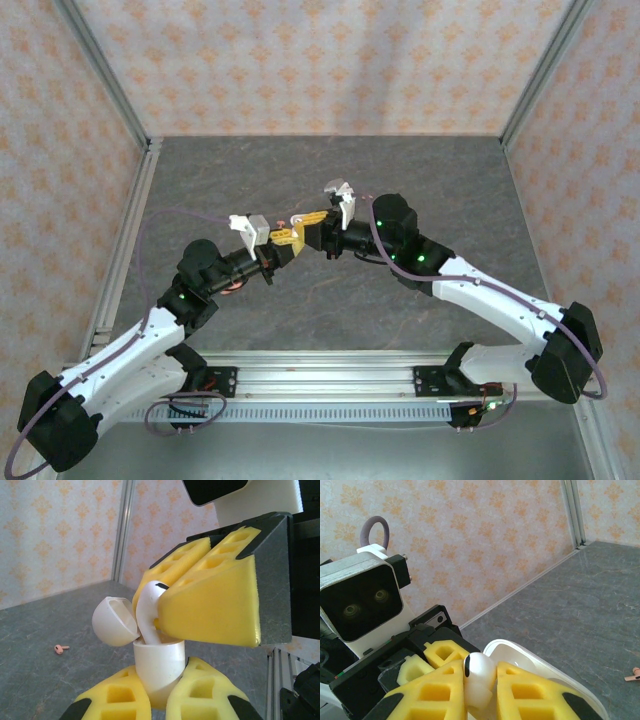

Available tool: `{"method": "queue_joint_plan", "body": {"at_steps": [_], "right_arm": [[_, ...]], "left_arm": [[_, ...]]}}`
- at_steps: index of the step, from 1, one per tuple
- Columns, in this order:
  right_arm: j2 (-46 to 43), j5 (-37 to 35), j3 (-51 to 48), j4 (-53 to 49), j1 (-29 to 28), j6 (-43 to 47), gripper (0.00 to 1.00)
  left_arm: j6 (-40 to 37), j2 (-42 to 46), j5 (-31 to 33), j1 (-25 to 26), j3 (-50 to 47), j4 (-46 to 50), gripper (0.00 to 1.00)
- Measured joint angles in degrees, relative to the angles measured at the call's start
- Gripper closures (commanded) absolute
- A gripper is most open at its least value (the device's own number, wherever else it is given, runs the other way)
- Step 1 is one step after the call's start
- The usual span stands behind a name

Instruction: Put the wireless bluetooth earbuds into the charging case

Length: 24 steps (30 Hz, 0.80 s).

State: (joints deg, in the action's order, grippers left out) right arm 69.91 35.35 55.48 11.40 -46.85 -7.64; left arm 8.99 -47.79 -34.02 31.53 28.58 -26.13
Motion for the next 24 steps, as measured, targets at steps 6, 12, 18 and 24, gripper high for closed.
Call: {"method": "queue_joint_plan", "body": {"at_steps": [6, 12, 18, 24], "right_arm": [[0.0, 0.0, 0.0, -0.2, 0.0, 0.0, 0.75], [0.1, -0.6, 0.0, -1.2, 0.0, 0.4, 0.71], [0.1, -0.9, 0.0, -1.6, 0.0, 0.5, 0.63], [0.1, -1.1, 0.6, -2.8, -0.3, 0.4, 0.55]], "left_arm": [[0.0, 0.0, 0.1, 0.0, 0.0, 0.2, 1.0], [0.0, 0.1, 0.2, 0.0, 0.0, 1.1, 1.0], [-0.1, 0.1, 0.3, 0.0, 0.0, 1.4, 1.0], [-0.1, 0.1, 0.5, 0.0, 0.0, 1.7, 1.0]]}}
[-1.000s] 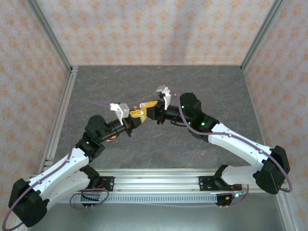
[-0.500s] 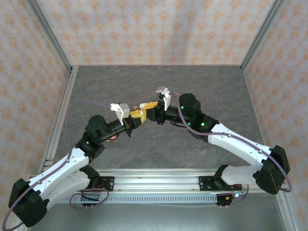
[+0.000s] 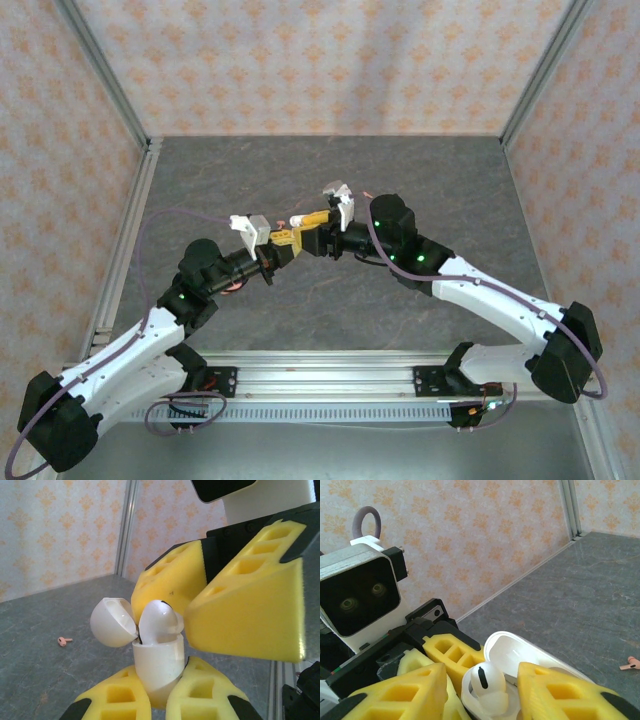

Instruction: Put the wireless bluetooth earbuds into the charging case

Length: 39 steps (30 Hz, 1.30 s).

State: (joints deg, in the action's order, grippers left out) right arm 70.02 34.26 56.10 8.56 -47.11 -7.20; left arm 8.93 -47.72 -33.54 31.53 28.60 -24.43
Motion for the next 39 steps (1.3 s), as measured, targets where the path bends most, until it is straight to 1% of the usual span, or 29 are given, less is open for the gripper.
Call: {"method": "queue_joint_plan", "body": {"at_steps": [9, 15, 22, 25, 30, 33, 39], "right_arm": [[0.0, -1.8, 1.8, -3.1, -0.1, -0.9, 0.43], [0.0, -3.6, 4.9, -6.7, -0.1, -2.2, 0.4], [0.0, -3.3, 6.3, -8.7, -0.1, -4.2, 0.38], [0.0, -2.8, 6.9, -9.9, -0.1, -5.1, 0.45], [-0.3, -2.3, 7.7, -12.3, -0.1, -6.3, 0.61], [-1.2, -1.7, 7.7, -14.0, -0.1, -6.8, 0.7], [-2.6, 0.7, 7.7, -15.1, -0.1, -8.1, 0.82]], "left_arm": [[0.0, 0.3, 0.7, 0.0, 0.0, 0.2, 1.0], [-0.4, 1.4, 0.8, 0.0, 0.0, -0.4, 1.0], [-0.4, 1.6, 0.8, 0.0, 0.0, -0.6, 1.0], [-0.4, 1.6, 0.8, 0.0, -0.2, -0.6, 1.0], [-0.6, 1.6, 0.8, 0.0, -0.6, -0.7, 1.0], [-1.0, 1.6, 0.8, 0.0, -1.0, -0.7, 1.0], [-1.5, 1.6, 0.8, 0.0, -1.0, -0.9, 1.0]]}}
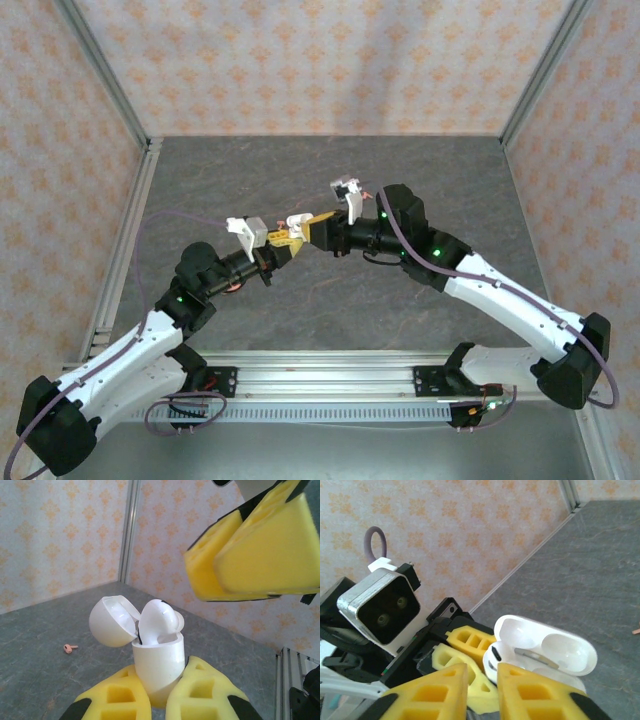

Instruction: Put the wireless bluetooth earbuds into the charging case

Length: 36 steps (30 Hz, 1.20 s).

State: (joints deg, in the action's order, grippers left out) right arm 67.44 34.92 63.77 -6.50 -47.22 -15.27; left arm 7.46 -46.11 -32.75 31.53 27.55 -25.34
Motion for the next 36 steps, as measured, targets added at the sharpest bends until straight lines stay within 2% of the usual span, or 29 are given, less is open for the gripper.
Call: {"method": "queue_joint_plan", "body": {"at_steps": [3, 11, 25, 36], "right_arm": [[0.0, 1.2, 0.0, -0.2, 0.0, -0.7, 0.86], [2.7, 2.8, 0.3, -0.4, 0.0, -0.8, 0.9], [3.1, -0.5, 0.3, -1.0, 0.0, -0.7, 0.91], [0.9, -0.5, 1.4, -3.4, 0.0, 0.0, 0.9]], "left_arm": [[0.0, 0.0, 0.0, 0.0, 0.0, 0.0, 1.0], [0.0, 0.9, 0.0, 0.0, -0.3, -0.2, 1.0], [-0.3, 1.5, -0.1, 0.0, -1.5, -0.7, 1.0], [-5.0, 1.5, -1.5, 0.0, -3.5, -1.9, 1.0]]}}
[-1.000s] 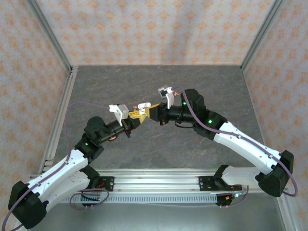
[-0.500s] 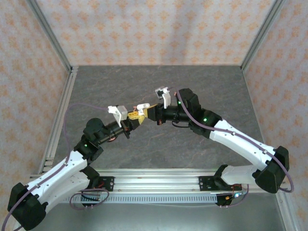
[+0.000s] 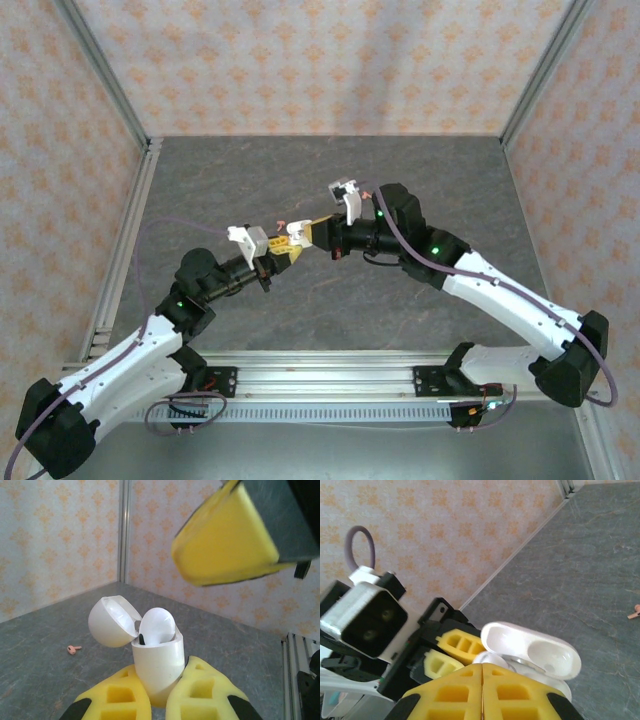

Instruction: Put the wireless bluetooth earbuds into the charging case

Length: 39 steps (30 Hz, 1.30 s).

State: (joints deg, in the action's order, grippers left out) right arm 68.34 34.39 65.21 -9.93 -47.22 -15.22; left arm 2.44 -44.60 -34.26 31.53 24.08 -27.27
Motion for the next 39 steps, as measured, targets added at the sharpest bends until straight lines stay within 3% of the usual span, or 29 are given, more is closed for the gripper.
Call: {"method": "queue_joint_plan", "body": {"at_steps": [20, 25, 31, 35, 39], "right_arm": [[3.8, 2.4, 1.1, -1.9, 0.0, -0.1, 0.93], [1.7, -4.4, 3.2, -9.2, 0.0, 0.8, 0.91], [-2.1, -17.8, 7.8, -19.4, 0.3, 0.8, 0.88], [-2.0, -26.4, 8.2, -25.0, 3.3, -3.7, 0.85], [-2.1, -30.2, 2.4, -26.3, 6.2, -9.6, 0.83]], "left_arm": [[-3.2, 0.0, -0.3, 0.0, -0.3, 0.9, 1.0], [-4.3, 1.2, 0.3, 0.0, -0.3, 2.0, 1.0], [-5.6, 3.2, 2.2, 0.0, -0.3, 6.3, 1.0], [-7.1, 3.1, 2.1, 0.0, 0.7, 11.5, 1.0], [-9.0, 2.9, 1.0, 0.0, 2.3, 14.8, 1.0]]}}
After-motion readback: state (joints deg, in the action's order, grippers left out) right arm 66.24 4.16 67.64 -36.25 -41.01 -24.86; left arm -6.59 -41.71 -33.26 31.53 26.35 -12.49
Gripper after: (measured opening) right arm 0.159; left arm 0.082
